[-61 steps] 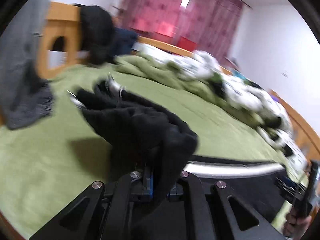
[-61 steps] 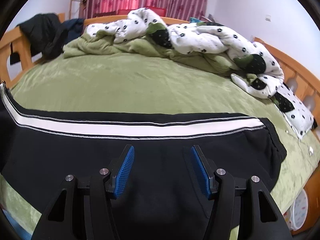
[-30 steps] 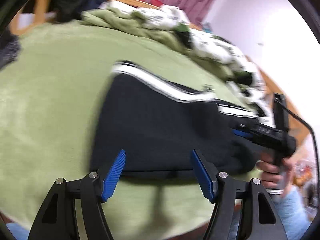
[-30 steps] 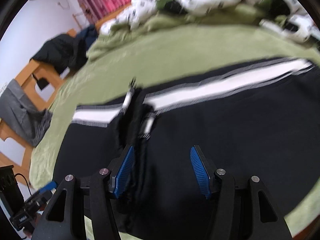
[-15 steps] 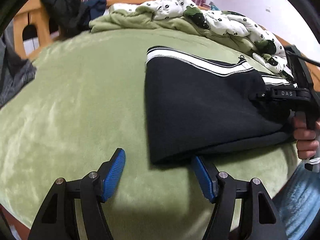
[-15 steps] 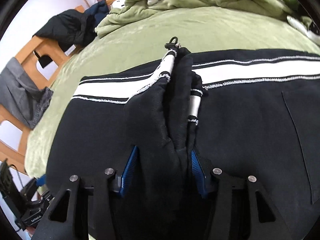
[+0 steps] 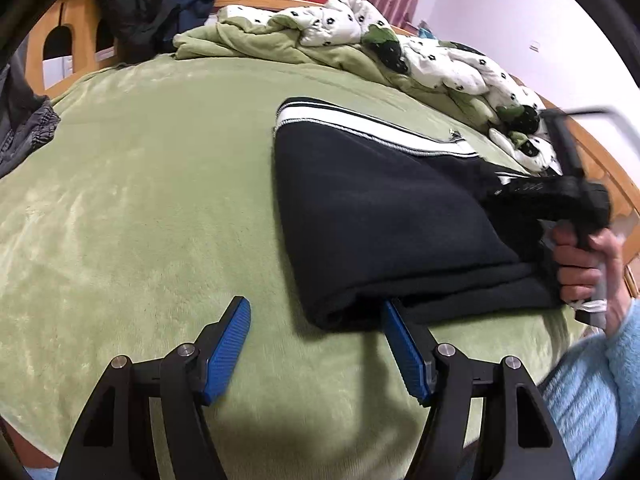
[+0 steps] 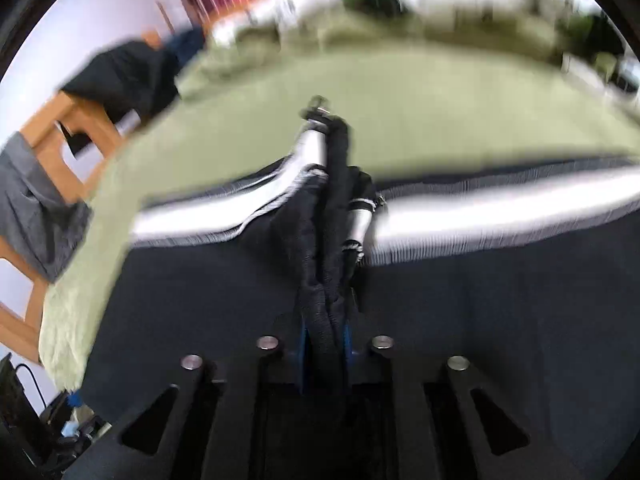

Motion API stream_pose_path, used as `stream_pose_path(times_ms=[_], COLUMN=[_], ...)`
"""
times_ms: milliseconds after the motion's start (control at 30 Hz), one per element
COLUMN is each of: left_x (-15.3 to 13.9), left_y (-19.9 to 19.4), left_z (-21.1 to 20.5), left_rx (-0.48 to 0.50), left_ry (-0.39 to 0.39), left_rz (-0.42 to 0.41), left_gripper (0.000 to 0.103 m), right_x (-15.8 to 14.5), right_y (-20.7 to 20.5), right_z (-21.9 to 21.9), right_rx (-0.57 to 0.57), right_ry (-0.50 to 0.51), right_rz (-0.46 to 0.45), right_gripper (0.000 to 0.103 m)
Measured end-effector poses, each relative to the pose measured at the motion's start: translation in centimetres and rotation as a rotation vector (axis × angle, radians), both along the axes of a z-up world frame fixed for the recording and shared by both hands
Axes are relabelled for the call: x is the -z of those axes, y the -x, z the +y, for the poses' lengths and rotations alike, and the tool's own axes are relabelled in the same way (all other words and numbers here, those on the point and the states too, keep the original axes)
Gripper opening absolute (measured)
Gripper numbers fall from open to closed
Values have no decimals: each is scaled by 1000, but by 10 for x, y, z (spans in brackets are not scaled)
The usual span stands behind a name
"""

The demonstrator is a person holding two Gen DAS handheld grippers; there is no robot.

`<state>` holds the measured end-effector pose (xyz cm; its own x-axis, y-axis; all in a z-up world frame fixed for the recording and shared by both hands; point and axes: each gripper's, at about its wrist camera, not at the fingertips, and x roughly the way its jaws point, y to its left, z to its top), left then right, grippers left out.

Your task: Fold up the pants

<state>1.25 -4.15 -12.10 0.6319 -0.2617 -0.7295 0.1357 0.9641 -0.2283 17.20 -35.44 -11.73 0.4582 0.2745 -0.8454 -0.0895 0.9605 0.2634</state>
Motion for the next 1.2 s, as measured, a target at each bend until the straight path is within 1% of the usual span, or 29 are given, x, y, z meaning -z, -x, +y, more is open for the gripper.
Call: stream_pose_path(times_ms=[67,167,233,267,300,333,367,400,433,500,533,567,600,633,667,700,767,833,900,933,1000,1033,1067,1100,1133,1200], left_x=[-9,-27,-37,-41,-44,-45,-45,-45,-43,-36,-32,-28,-23,-20,-16,-13,-6,1,5,7,9,10,9,8,6,4], left_y=[10,22,17,8,-1,-11,-18,-24,-28,-29,-27,-24,-19,-14,-8,-2,5,7,3,0,-6,-8,-10,-9,-7,-2], left_z=[4,14,14,11,7,3,0,-2,-3,-2,-1,0,1,1,2,2,0,0,4,3,4,4,4,5,7,13], left_rx=[30,34,33,33,30,20,13,6,0,-17,-26,-32,-30,-24,-9,10,18,-19,-78,-103,-127,-136,-134,-124,-117,-99], left_ry=[10,39,56,47,32,17,14,27,56,126,154,175,185,187,176,142,56,-3,-43,-59,-61,-78,-100,-102,-98,-91], left_rz=[-24,-80,-103,-103,-103,-100,-96,-87,-73,-38,-25,-13,-3,6,12,19,34,36,31,37,33,35,44,46,45,52], left_gripper=[66,66,66,66,66,66,66,66,66,66,66,66,66,66,66,66,66,66,66,66,66,66,66,66,66,66], right_x=[-8,-29,-37,-39,-39,-36,-32,-26,-17,-2,2,2,0,-2,-5,-10,-14,-17,-18,-20,-27,-36,-43,-49,-51,-39], right_y=[10,39,57,63,67,68,69,69,67,62,61,63,65,65,68,69,69,68,68,70,76,85,93,101,108,107], right_z=[-9,-30,-41,-42,-38,-34,-33,-33,-35,-28,-24,-19,-15,-16,-21,-29,-35,-34,-32,-34,-36,-41,-43,-48,-50,-47], right_rx=[8,53,52,31,5,-27,-39,-35,-32,-46,-45,-60,-81,-90,-81,-69,-56,-52,-47,-47,-56,-59,-55,-49,-43,-41], right_ry=[0,-13,-43,-57,-63,-56,-44,-35,-47,-104,-89,-58,-49,-63,-92,-145,-197,-214,-211,-211,-226,-250,-269,-282,-271,-209], right_rz=[-30,-130,-177,-186,-180,-161,-136,-114,-78,-7,-9,-38,-46,-55,-64,-72,-81,-82,-78,-82,-103,-133,-158,-181,-189,-132], right_gripper=[28,33,34,34,35,39,50,53,53,53,49,42,29,25,23,22,21,21,21,21,20,19,19,19,19,21])
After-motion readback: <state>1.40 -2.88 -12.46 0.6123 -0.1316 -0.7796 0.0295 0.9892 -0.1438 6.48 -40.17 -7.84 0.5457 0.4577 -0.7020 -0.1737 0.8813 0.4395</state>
